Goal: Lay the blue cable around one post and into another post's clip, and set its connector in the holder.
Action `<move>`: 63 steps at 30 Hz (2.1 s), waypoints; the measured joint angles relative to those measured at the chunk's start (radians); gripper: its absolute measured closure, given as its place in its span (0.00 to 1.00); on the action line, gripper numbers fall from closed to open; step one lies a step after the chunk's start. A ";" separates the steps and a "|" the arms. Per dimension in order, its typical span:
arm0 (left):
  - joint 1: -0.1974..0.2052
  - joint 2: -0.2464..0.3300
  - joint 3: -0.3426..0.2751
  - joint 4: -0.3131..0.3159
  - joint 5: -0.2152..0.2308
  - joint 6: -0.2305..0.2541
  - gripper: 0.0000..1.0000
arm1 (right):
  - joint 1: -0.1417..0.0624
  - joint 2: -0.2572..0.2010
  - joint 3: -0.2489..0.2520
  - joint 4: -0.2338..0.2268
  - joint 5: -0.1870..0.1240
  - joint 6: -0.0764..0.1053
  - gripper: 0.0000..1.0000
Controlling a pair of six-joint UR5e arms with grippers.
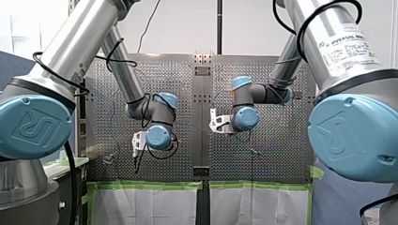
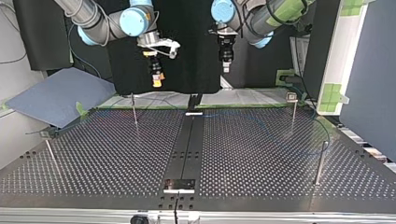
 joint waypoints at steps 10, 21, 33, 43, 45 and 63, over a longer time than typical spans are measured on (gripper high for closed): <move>0.084 0.066 -0.079 0.046 0.081 0.012 0.00 | 0.030 0.001 0.011 -0.006 -0.051 0.007 0.00; 0.120 0.128 -0.105 0.051 0.116 0.015 0.00 | 0.016 0.002 0.023 -0.010 -0.023 0.008 0.00; 0.115 0.128 -0.108 0.054 0.150 0.015 0.00 | 0.020 0.003 0.024 -0.029 -0.024 0.007 0.00; 0.114 0.128 -0.108 0.054 0.149 0.014 0.00 | 0.020 0.003 0.024 -0.034 -0.024 0.009 0.00; 0.114 0.128 -0.108 0.054 0.149 0.014 0.00 | 0.020 0.003 0.024 -0.034 -0.024 0.009 0.00; 0.114 0.128 -0.108 0.054 0.149 0.014 0.00 | 0.020 0.003 0.024 -0.034 -0.024 0.009 0.00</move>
